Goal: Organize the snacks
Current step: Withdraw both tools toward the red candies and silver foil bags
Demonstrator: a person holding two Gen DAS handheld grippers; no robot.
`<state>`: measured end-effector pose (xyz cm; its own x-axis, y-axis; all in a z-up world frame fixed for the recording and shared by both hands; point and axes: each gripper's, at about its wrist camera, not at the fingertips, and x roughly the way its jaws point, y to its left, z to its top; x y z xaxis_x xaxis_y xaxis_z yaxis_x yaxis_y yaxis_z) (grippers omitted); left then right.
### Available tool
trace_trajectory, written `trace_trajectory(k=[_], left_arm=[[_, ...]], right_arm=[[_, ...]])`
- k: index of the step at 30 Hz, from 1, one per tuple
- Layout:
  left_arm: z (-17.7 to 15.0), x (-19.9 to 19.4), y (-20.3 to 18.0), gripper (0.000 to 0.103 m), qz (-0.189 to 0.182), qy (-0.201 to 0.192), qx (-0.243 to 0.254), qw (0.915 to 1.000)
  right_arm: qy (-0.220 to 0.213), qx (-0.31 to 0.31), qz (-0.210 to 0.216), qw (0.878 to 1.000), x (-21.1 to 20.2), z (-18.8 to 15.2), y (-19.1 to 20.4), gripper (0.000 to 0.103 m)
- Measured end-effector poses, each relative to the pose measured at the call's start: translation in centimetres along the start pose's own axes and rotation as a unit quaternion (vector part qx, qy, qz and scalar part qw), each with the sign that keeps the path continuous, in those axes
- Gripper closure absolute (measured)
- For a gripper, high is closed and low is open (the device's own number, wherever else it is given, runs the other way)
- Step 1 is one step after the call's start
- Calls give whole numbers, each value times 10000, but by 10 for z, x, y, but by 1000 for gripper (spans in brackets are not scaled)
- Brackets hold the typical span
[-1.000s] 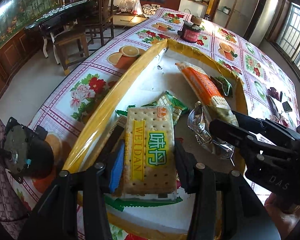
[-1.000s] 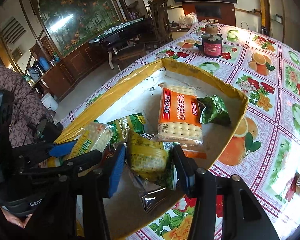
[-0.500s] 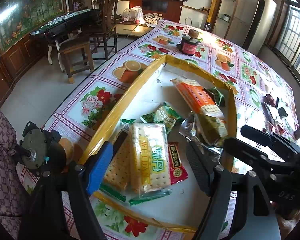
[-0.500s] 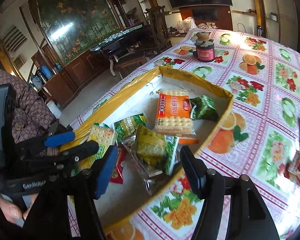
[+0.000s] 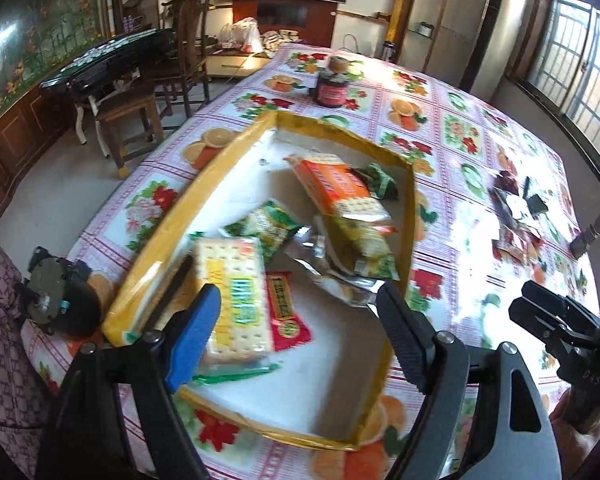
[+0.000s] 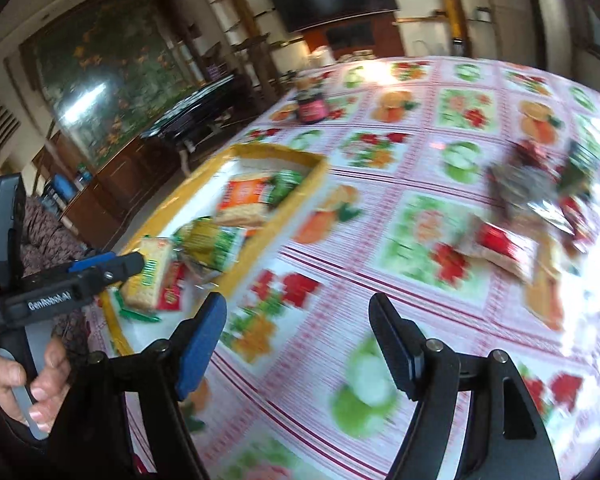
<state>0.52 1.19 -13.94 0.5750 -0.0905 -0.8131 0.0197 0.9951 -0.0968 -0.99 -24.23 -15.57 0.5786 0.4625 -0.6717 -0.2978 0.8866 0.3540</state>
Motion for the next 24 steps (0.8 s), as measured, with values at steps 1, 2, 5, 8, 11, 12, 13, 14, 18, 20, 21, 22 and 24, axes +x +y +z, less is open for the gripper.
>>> trace_trajectory(k=[1,2,5,8,11,12,13,14,18,20,21,22,24], left_arm=[[-1,1,-4,21,-45,23,40,10000],[-2,2,-10,21,-91,40,96,9999],[-6,5,-30,21,-222,124,301,9992],[-11,5,-49,20,-365,135,495,9980],[-13,8,-68,20,-469,191,685,9964],[-13,8,-74,20,-521,214,738,9957],[-13,8,-81,20,-562,217,793,9950],[-14,9,-86,19,-585,216,840,9945],[-13,10,-107,19,-690,250,1068,9916],[-12,12,-120,19,-762,290,1254,9888],[-12,12,-126,19,-773,284,1327,9877],[-11,13,-133,19,-788,287,1412,9864],[-9,15,-143,19,-844,306,1507,9845]], right_arm=[[-17,96,-44,9999,-5,-4,-7,29],[-40,181,-89,9998,-10,-8,-16,29],[-60,395,-285,9988,-25,-19,-37,29],[-152,598,-421,9972,-38,-27,-56,29],[-224,816,-551,9949,-50,-32,-75,29],[-252,885,-589,9940,-54,-33,-80,29],[-278,939,-619,9933,-57,-34,-85,29],[-300,969,-646,9927,-60,-35,-88,29],[-367,1077,-730,9908,-67,-37,-101,29],[-378,1127,-790,9898,-70,-38,-108,29],[-380,1147,-803,9894,-71,-38,-110,29],[-387,1164,-809,9891,-72,-39,-112,29],[-386,1198,-840,9885,-73,-40,-117,29]])
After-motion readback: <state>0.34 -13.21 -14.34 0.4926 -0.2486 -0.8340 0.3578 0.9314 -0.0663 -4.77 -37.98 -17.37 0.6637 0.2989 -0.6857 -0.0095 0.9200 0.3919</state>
